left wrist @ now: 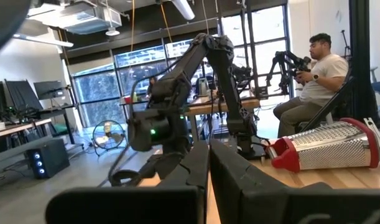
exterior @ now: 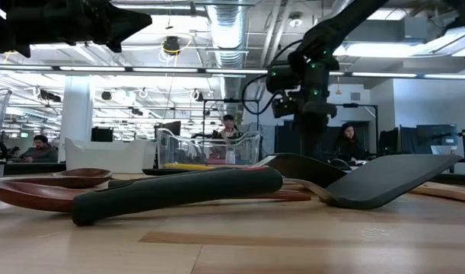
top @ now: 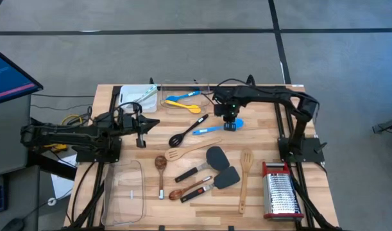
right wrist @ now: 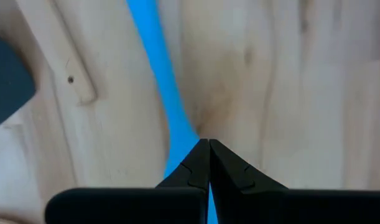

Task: Pick & Place Kitchen Items
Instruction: Put the blue serving spoon into the top transparent bin

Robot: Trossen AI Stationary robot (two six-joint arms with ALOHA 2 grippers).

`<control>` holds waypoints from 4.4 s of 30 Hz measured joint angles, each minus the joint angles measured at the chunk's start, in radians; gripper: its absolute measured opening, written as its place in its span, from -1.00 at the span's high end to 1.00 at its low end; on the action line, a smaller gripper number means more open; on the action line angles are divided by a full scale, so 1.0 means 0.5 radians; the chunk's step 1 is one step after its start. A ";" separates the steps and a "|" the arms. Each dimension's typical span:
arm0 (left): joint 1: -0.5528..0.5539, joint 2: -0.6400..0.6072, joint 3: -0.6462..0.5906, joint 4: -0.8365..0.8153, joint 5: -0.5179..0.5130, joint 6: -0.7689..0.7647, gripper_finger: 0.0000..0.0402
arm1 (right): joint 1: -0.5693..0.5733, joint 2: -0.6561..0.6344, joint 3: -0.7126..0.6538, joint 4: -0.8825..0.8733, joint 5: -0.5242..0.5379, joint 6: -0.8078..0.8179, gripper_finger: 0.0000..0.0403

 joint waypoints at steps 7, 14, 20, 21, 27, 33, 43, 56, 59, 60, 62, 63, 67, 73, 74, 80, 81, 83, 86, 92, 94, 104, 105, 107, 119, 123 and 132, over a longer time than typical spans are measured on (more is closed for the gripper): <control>0.000 0.000 0.000 0.006 0.000 0.000 0.98 | 0.065 0.013 -0.001 -0.036 0.002 0.071 1.00; 0.000 0.000 0.000 0.012 0.000 0.000 0.98 | 0.128 0.007 0.000 0.085 0.001 0.065 0.93; 0.000 0.000 0.000 0.011 0.000 0.000 0.98 | 0.194 0.017 -0.001 0.205 0.003 0.059 0.54; 0.000 0.000 0.000 0.012 0.000 0.000 0.98 | 0.203 0.017 -0.001 0.204 0.003 0.059 0.46; 0.000 0.001 0.000 0.011 0.000 0.000 0.98 | 0.225 0.016 -0.001 0.204 0.005 0.043 0.03; 0.000 0.001 0.001 0.011 0.000 0.000 0.98 | 0.217 0.016 -0.002 0.235 0.068 0.038 -0.14; 0.000 0.001 0.001 0.011 0.000 0.000 0.98 | 0.153 0.016 -0.002 0.235 0.059 0.059 0.01; 0.000 0.001 0.001 0.011 0.000 0.000 0.98 | 0.122 0.015 -0.245 0.483 0.052 0.059 0.08; 0.000 0.001 0.001 0.011 0.000 0.000 0.98 | 0.106 0.015 -0.261 0.508 0.051 0.058 0.07; 0.000 0.001 0.001 0.011 0.001 0.000 0.98 | 0.100 0.015 -0.274 0.523 0.051 0.058 0.06; 0.000 0.001 0.001 0.011 0.001 0.000 0.98 | 0.097 0.015 -0.307 0.591 0.049 0.059 0.06; 0.000 0.001 0.001 0.011 0.001 0.000 0.98 | 0.095 0.015 -0.324 0.623 0.050 0.059 0.06; 0.000 0.001 0.001 0.011 0.000 0.000 0.98 | 0.086 0.008 -0.397 0.698 0.045 0.059 0.07; -0.001 0.001 0.001 0.011 0.001 0.000 0.98 | 0.084 0.004 -0.426 0.721 0.040 0.058 0.07; 0.000 0.001 0.001 0.011 0.001 0.000 0.98 | 0.084 0.004 -0.427 0.725 0.040 0.058 0.07; 0.000 0.001 0.001 0.011 0.001 0.000 0.98 | 0.083 0.007 -0.431 0.758 0.040 0.058 0.14; 0.000 0.001 0.001 0.011 0.001 0.000 0.98 | 0.083 0.008 -0.431 0.758 0.040 0.058 0.17; 0.000 0.001 0.001 0.011 0.001 0.000 0.98 | 0.083 0.009 -0.432 0.763 0.040 0.058 0.22; 0.000 0.001 0.001 0.011 0.001 0.000 0.98 | 0.084 0.009 -0.432 0.769 0.040 0.058 0.35; 0.000 0.001 0.001 0.011 0.001 0.000 0.98 | 0.084 0.012 -0.432 0.780 0.042 0.051 0.69; 0.000 0.001 0.001 0.011 0.001 0.000 0.98 | 0.084 0.012 -0.432 0.780 0.045 0.053 0.78; 0.000 0.001 0.001 0.011 0.001 0.000 0.98 | 0.110 0.013 -0.431 0.740 0.059 0.059 0.81; 0.000 0.001 0.001 0.011 0.001 0.000 0.98 | 0.117 0.011 -0.431 0.730 0.060 0.059 0.81; 0.000 0.001 0.001 0.011 0.000 0.000 0.98 | 0.122 0.012 -0.430 0.719 0.066 0.061 0.81; 0.000 0.001 0.002 0.011 0.001 0.000 0.98 | 0.176 0.009 -0.429 0.646 0.077 0.102 0.82; 0.000 0.001 0.002 0.011 0.001 0.000 0.98 | 0.182 -0.019 -0.436 0.603 0.073 0.113 0.82; 0.000 0.001 0.002 0.011 0.000 0.000 0.98 | 0.226 -0.325 -0.444 0.459 0.046 0.125 0.82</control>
